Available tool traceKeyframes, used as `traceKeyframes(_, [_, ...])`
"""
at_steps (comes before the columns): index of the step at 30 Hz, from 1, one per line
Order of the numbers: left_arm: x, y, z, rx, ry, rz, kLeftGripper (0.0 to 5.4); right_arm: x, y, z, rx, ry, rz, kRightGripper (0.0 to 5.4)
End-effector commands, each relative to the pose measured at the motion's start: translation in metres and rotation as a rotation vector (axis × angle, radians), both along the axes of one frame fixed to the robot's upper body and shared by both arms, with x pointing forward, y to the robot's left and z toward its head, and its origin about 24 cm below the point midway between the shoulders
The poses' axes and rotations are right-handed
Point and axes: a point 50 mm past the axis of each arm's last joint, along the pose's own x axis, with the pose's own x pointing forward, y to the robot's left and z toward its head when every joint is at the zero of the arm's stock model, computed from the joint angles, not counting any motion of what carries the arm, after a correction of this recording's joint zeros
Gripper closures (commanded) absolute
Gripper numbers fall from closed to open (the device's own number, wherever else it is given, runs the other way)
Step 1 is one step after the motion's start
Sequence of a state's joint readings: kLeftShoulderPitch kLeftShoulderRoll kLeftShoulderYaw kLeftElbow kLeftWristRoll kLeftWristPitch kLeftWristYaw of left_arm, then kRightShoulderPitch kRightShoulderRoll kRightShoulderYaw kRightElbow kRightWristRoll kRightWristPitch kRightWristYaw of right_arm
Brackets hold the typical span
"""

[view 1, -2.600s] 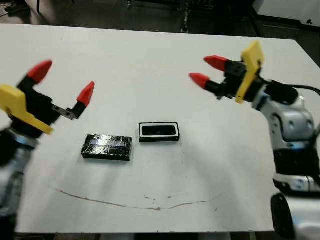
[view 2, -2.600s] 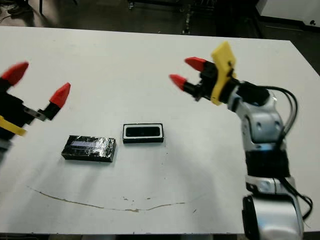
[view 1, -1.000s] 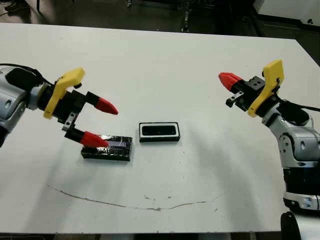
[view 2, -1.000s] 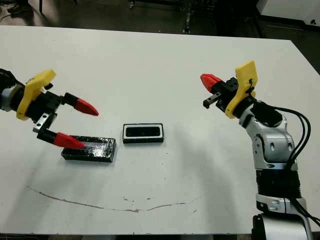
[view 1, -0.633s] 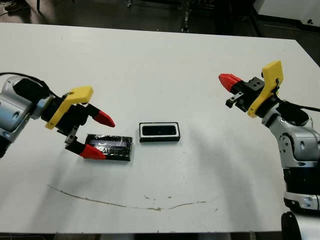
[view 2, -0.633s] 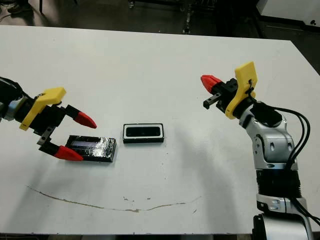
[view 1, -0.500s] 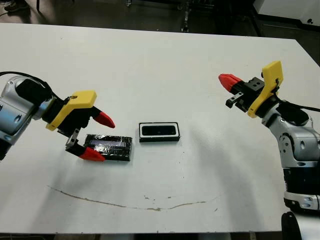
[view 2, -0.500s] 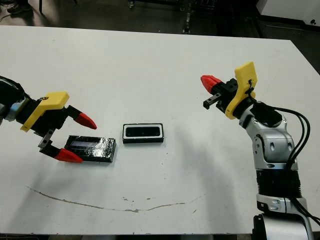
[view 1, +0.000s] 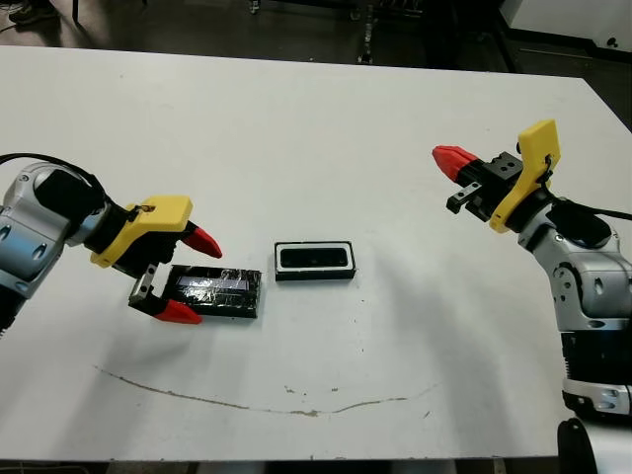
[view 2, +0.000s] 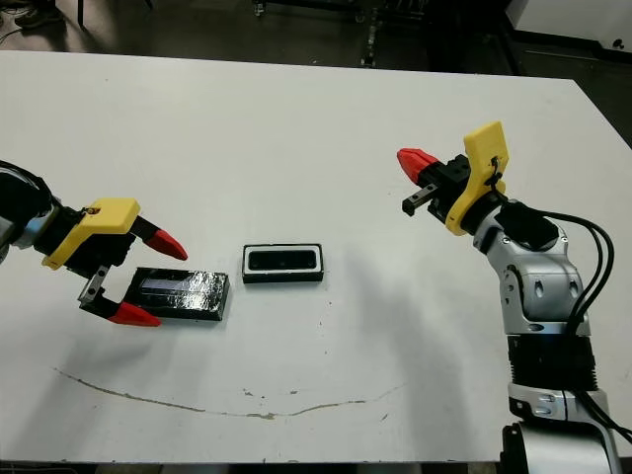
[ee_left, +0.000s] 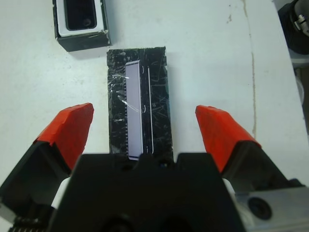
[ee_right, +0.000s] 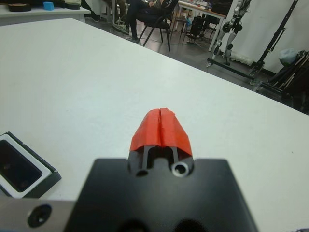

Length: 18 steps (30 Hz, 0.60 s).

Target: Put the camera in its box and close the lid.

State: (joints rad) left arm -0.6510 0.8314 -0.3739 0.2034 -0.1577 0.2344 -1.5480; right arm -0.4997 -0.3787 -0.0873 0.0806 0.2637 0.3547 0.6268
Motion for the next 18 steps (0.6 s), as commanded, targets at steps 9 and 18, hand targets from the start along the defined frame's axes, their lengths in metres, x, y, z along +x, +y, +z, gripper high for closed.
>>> traceKeyframes(9, [0.009, 0.003, -0.006, 0.026, 0.038, 0.083, 0.00, -0.001, -0.004, -0.001, -0.024, 0.005, 0.004, 5.38])
traceKeyframes(18, [0.013, 0.003, -0.010, 0.031, 0.060, 0.067, 0.00, -0.001, -0.005, -0.005, -0.008, 0.018, 0.003, 5.38])
